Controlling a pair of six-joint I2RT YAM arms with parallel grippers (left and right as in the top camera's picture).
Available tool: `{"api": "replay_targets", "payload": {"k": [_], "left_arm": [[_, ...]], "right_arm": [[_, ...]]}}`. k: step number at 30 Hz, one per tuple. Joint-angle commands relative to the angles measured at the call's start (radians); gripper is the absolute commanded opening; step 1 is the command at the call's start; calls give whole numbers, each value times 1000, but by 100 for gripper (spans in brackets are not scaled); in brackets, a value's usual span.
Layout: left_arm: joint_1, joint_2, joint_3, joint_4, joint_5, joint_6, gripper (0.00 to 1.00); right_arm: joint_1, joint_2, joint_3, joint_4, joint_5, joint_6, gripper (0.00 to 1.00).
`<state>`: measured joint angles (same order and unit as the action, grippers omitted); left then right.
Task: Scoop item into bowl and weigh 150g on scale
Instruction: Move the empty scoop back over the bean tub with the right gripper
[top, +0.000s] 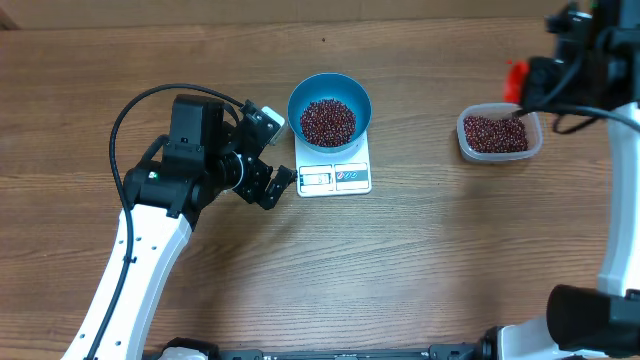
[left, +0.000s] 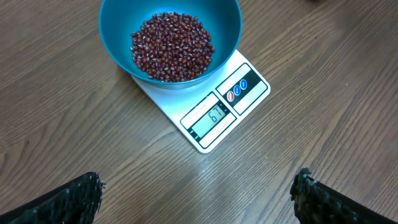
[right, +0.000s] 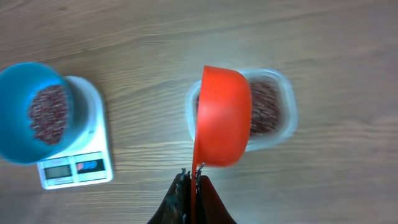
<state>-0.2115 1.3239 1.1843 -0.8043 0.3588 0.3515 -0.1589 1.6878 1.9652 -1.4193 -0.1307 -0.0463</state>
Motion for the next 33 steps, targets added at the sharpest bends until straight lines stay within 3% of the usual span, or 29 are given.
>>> {"api": "replay_targets", "payload": {"k": [1,17,33], "left_arm": [[0,-3,10,0,-3,23,100],[0,-3,10,1,-3,23,100],[0,-3,10,1,-3,23,100]], "right_arm": [[-63,26,-50,-4,-17,-42,4],[-97,163,-270,187,-21,-62,4],[-97,177,-467,416,-29,-119,4]]}}
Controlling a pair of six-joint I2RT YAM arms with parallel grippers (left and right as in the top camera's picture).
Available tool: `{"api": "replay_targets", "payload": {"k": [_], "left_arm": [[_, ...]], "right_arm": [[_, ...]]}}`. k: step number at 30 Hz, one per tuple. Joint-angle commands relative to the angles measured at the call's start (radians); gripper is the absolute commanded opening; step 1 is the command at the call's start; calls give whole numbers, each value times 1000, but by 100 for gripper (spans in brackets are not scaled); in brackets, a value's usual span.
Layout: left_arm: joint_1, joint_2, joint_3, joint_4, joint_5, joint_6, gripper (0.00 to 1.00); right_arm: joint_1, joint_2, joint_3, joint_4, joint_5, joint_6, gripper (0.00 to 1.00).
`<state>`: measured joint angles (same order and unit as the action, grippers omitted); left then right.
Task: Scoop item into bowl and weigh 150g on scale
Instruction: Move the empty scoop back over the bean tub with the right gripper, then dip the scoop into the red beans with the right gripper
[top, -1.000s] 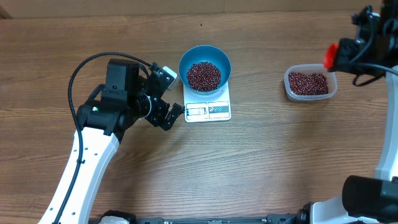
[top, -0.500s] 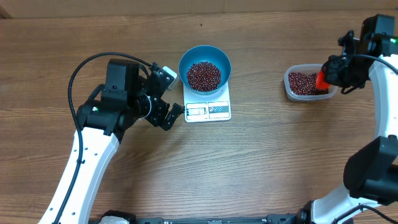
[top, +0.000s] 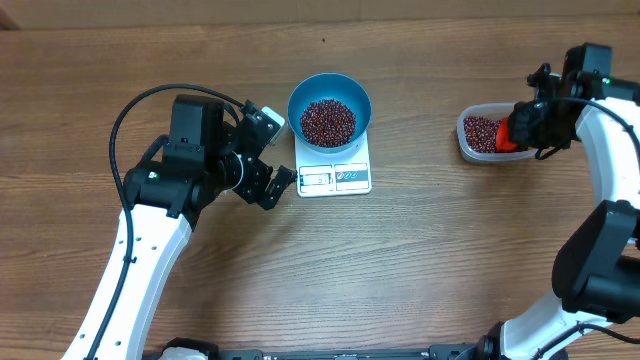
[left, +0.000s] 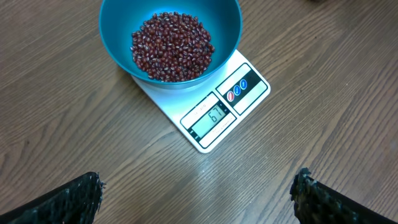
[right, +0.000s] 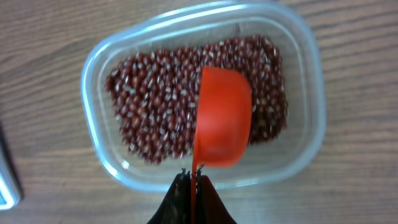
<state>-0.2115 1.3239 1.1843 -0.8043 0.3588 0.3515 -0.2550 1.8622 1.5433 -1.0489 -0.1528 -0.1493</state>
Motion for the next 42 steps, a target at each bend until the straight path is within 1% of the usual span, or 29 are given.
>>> {"api": "replay_targets", "payload": {"k": [1,7,14,24,30,32,36,42], "left_arm": [[0,-3,10,1,-3,23,99],[0,-3,10,1,-3,23,100],[0,-3,10,1,-3,23,100],[0,-3,10,0,-3,23,100],[0,-3,10,1,-3,23,99],[0,-3,10,1,-3,23,100],[0,-3,10,1,-3,23,100],[0,-3,10,1,-3,23,100]], "right_arm": [[0,3,-66,73,-11,-16,4],[3,3,-111,129,-65,-16,4],[4,3,-122,122,-208,-16,4],[4,5,-123,98,-272,11,4],[3,42,-124,102,-281,29,4],[-1,63,-124,108,-311,29,4],[-25,78,-124,114,-401,29,4],[-115,77,-122,95,-551,27,4]]}}
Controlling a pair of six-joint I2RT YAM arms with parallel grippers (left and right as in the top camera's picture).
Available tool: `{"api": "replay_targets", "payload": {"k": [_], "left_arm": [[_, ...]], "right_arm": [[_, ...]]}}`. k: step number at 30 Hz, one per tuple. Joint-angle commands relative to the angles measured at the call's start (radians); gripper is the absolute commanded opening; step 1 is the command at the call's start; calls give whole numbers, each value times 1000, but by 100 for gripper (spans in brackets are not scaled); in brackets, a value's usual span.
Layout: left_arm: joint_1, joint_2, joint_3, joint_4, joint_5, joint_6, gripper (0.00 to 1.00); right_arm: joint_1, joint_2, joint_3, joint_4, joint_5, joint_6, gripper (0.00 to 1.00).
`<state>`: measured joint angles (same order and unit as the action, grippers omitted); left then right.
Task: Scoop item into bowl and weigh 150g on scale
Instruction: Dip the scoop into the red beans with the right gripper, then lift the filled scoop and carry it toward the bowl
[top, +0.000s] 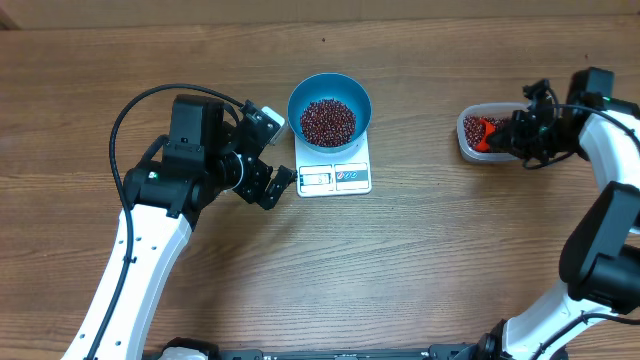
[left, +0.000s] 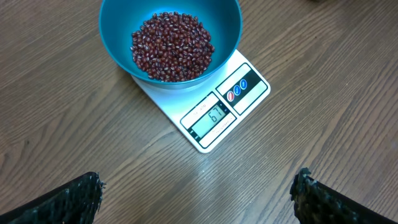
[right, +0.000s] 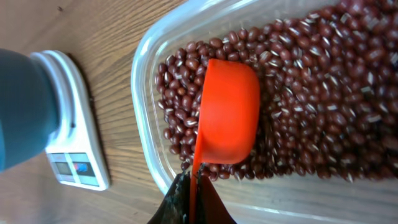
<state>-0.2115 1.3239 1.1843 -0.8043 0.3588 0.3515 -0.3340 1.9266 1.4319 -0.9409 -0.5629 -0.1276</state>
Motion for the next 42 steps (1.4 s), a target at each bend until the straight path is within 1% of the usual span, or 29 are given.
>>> {"api": "replay_targets", "payload": {"k": [1,7,12,17,20,27,33,36,42], "left_arm": [[0,-3,10,1,-3,23,100],[0,-3,10,1,-3,23,100],[0,-3,10,0,-3,23,100],[0,-3,10,0,-3,23,99],[0,-3,10,1,-3,23,100],[0,-3,10,1,-3,23,99],[0,-3,10,1,-3,23,99],[0,-3,10,1,-3,23,99],[0,-3,10,1,-3,23,100]], "right_arm": [[-66,13,-11,-26,-192,-12,4],[-157,13,-11,-62,-347,-65,4],[-224,13,-11,-81,-396,-70,4],[-277,13,-11,-113,-458,-143,4],[-296,13,-11,-121,-500,-144,4],[-303,13,-11,-135,-622,-171,4],[-303,13,-11,-182,-723,-203,4],[-295,13,-11,-199,-818,-222,4],[-248,13,-11,-233,-887,-221,4]]}}
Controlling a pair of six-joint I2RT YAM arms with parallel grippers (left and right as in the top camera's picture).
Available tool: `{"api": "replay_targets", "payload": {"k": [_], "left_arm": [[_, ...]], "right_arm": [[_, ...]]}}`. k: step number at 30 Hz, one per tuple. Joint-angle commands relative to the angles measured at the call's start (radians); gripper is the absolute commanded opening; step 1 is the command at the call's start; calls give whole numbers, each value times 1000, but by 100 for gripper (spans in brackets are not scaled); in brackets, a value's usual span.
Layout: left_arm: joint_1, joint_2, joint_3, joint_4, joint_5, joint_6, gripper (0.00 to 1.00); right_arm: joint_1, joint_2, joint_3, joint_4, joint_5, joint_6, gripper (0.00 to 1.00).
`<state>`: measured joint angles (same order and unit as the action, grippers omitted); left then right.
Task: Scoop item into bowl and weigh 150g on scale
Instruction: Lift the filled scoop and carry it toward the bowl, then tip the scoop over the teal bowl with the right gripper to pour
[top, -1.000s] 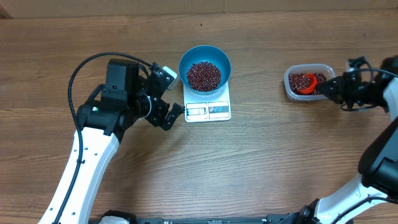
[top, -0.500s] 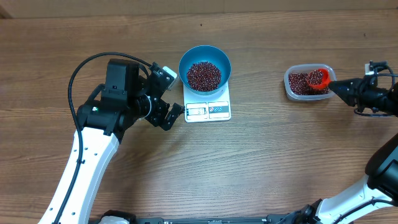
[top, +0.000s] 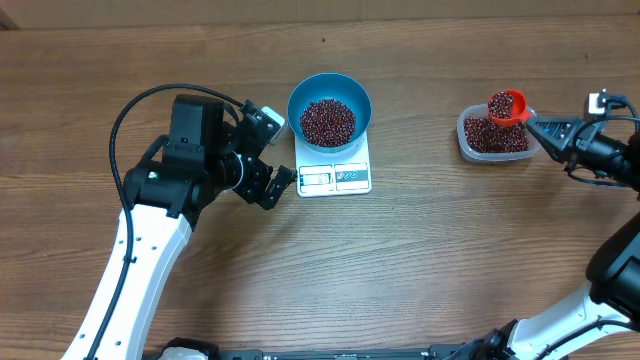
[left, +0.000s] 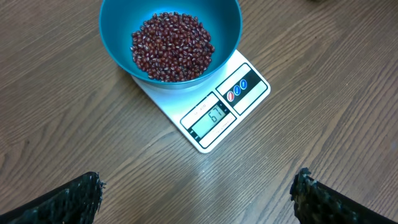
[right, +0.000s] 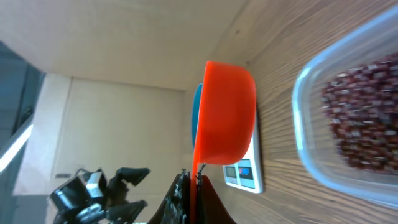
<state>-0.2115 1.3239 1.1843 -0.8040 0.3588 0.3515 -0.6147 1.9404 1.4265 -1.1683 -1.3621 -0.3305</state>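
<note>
The blue bowl (top: 329, 108) of red beans (left: 172, 46) sits on the white scale (top: 334, 172), whose display (left: 213, 116) reads 67. At the right a clear tub (top: 497, 135) holds more beans. My right gripper (top: 549, 130) is shut on the handle of the orange scoop (top: 506, 106), which is full of beans and held level above the tub's far edge. In the right wrist view the scoop (right: 224, 113) is seen from beneath. My left gripper (top: 272, 180) stands open left of the scale, holding nothing.
The wooden table (top: 420, 260) carries only the scale, bowl and tub. The left arm (top: 160, 215) reaches in from the front left, the right arm (top: 610, 155) from the right edge.
The scoop was down in the tub's beans. Now it is lifted above the tub, turned level and filled with beans, and my right gripper has drawn back to the right. The left arm is unmoved.
The scoop hung empty above the tub. Then it was lowered near the beans, then dug into them at the tub's left end. Now it is raised, full of beans. The scale has read 67 throughout and my left gripper has stayed open beside it.
</note>
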Motion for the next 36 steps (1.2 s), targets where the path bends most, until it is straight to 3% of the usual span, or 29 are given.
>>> {"api": "replay_targets", "payload": {"k": [1,17,21,29,36], "left_arm": [[0,-3,10,0,-3,23,100],[0,-3,10,0,-3,23,100],[0,-3,10,0,-3,23,100],[0,-3,10,0,-3,23,100],[0,-3,10,0,-3,23,100]], "right_arm": [[47,-1,-6,-10,-108,-18,4],[409,-1,-6,47,-135,37,4],[502,-1,-6,205,-129,194,4],[644,-1,-6,672,49,689,4],[716,-1,-4,885,161,832,4]]}}
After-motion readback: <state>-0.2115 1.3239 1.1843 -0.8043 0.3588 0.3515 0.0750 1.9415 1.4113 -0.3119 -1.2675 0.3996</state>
